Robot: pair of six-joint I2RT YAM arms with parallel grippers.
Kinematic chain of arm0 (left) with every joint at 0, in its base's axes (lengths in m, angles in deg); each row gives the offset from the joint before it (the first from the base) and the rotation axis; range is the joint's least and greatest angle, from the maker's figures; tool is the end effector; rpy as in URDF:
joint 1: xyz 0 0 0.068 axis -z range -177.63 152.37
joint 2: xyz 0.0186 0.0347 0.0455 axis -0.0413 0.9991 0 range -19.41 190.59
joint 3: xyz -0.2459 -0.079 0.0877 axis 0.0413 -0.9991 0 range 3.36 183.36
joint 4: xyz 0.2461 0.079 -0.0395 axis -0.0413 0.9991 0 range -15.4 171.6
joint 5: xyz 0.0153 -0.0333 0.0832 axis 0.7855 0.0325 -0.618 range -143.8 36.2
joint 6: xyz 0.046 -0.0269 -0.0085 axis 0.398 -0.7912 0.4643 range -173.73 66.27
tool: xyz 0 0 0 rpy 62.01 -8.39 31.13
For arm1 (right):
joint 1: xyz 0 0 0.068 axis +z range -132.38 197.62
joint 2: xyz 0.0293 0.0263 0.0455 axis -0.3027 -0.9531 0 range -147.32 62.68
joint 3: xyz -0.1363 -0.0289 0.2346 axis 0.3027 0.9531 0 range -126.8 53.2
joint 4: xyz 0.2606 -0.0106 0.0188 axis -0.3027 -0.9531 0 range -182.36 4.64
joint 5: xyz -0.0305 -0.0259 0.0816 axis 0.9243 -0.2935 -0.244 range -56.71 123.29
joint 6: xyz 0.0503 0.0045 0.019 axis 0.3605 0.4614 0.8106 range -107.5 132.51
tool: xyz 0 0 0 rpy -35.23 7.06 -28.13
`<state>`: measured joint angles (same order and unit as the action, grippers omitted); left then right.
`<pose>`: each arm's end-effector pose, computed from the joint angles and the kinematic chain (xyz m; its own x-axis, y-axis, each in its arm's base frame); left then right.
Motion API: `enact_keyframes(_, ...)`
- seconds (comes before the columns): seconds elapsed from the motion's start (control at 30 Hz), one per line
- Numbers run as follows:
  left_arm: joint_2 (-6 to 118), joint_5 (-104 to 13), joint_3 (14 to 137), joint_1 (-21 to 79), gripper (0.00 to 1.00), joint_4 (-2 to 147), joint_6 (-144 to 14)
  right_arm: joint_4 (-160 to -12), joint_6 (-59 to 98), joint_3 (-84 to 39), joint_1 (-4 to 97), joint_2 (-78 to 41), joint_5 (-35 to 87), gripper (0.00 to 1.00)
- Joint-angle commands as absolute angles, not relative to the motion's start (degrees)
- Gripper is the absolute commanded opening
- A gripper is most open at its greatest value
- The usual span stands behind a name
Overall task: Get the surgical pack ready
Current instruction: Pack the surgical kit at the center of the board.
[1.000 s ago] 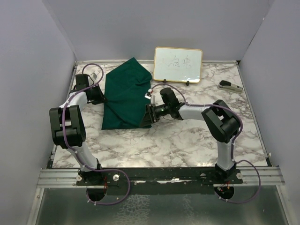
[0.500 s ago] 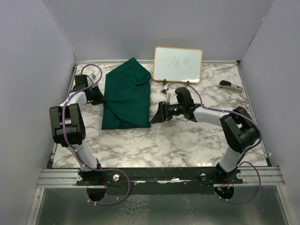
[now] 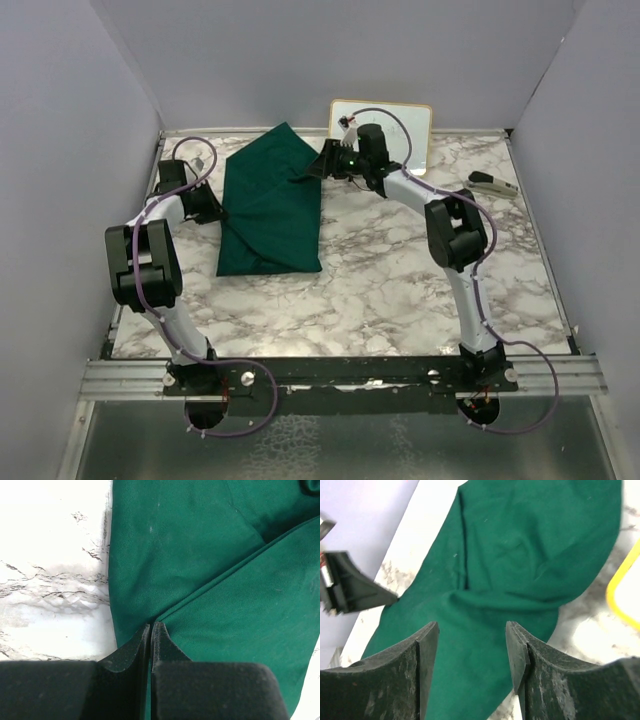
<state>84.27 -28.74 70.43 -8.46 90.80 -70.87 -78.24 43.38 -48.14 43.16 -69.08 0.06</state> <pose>0.3752 0.0564 0.1873 -0.7716 -0.4195 -0.4782 -0.1529 0.8521 -0.5006 0.4723 0.2473 0.1970 -0.7244 0.1295 -0.6771 -0.5162 0.5491 0.6573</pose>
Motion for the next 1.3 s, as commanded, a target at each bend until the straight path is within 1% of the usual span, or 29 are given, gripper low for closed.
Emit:
enact_keyframes(0.0, 86.1, -28.1, 69.4, -8.9, 0.0, 91.8, -70.4, -84.4, 47.0, -59.0, 43.5, -77.2, 8.7, 0.54)
enact_keyframes(0.1, 85.9, -27.8, 69.2, -8.7, 0.0, 91.6, -70.4, -86.0, 46.7, -62.1, 43.5, -79.5, 8.3, 0.51)
enact_keyframes(0.4, 85.5, -27.5, 69.3, -8.6, 0.0, 91.5, -70.6, -84.7, 44.6, -54.2, 44.0, -75.0, 8.1, 0.55)
enact_keyframes(0.5, 85.4, -27.4, 69.1, -8.4, 0.0, 91.4, -70.7, -80.4, 47.2, -52.6, 44.1, -75.8, 6.1, 0.55)
enact_keyframes(0.67, 84.8, -27.8, 68.9, -8.4, 0.0, 91.3, -70.5, -79.6, 48.7, -57.0, 44.5, -79.8, 6.3, 0.5)
enact_keyframes(0.8, 85.1, -27.4, 69.0, -8.4, 0.0, 91.3, -70.6, -79.6, 48.7, -60.3, 44.9, -82.9, 10.2, 0.46)
enact_keyframes(0.9, 85.1, -27.5, 69.0, -8.4, 0.0, 91.1, -70.6, -79.1, 48.3, -64.5, 45.0, -85.8, 11.7, 0.41)
enact_keyframes(1.03, 85.0, -28.0, 68.7, -8.4, 0.0, 91.1, -70.6, -77.9, 46.4, -69.7, 45.0, -89.0, 15.2, 0.37)
enact_keyframes(1.13, 84.8, -28.4, 68.5, -8.3, 0.0, 91.0, -70.5, -76.5, 44.5, -71.6, 45.0, -90.2, 19.7, 0.37)
enact_keyframes(1.27, 85.0, -28.3, 68.4, -8.4, 0.0, 91.1, -70.5, -71.3, 40.9, -74.0, 45.0, -92.3, 20.8, 0.39)
